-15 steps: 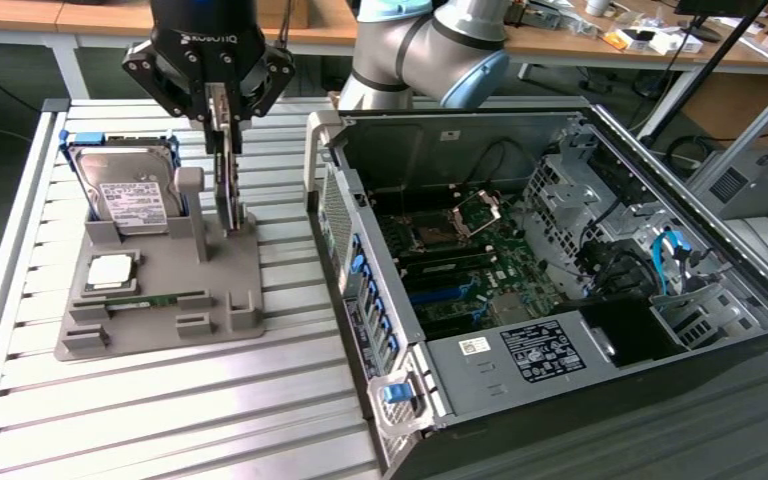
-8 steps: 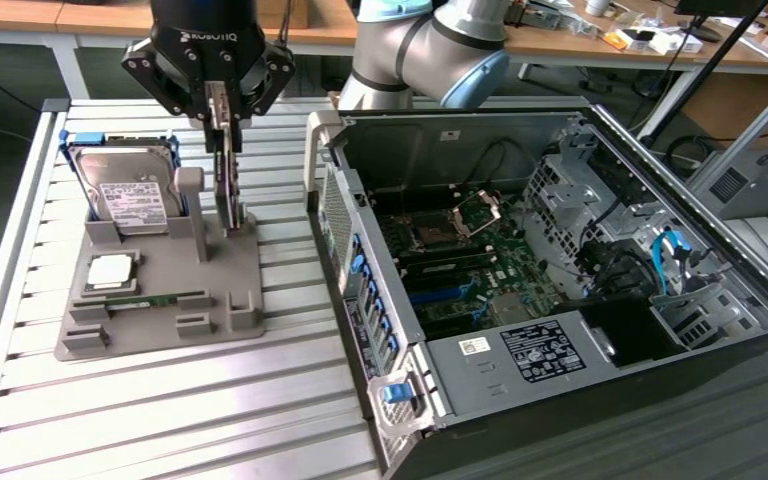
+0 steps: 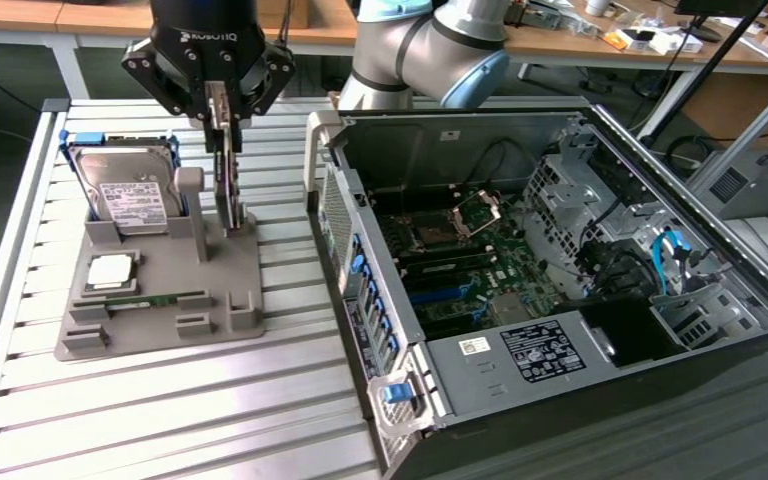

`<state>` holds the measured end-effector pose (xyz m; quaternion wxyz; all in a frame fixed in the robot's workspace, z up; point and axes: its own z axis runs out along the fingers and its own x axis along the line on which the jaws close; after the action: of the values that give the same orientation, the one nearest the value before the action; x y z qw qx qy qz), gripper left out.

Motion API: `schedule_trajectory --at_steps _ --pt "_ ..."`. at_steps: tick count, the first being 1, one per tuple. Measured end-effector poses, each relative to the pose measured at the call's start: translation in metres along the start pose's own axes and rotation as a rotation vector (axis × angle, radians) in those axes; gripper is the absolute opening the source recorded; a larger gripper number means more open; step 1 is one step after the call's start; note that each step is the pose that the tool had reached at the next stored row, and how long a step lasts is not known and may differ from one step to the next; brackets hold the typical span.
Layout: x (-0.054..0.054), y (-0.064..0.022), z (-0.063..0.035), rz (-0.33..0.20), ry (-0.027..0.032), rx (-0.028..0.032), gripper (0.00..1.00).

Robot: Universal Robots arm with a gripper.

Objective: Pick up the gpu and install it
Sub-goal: 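Pick up the gpu and move the gpu toward the slot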

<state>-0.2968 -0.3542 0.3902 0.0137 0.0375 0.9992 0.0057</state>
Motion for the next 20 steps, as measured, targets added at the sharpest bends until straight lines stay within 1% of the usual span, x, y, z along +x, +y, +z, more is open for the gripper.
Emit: schedule_trajectory --at_steps 9,20 --pt "0.000 0.0000 -0.0010 0.000 0.0001 0.0001 0.27" --pt "0.000 0.0002 -0.0134 0.000 0.0000 -0.0001 0.27"
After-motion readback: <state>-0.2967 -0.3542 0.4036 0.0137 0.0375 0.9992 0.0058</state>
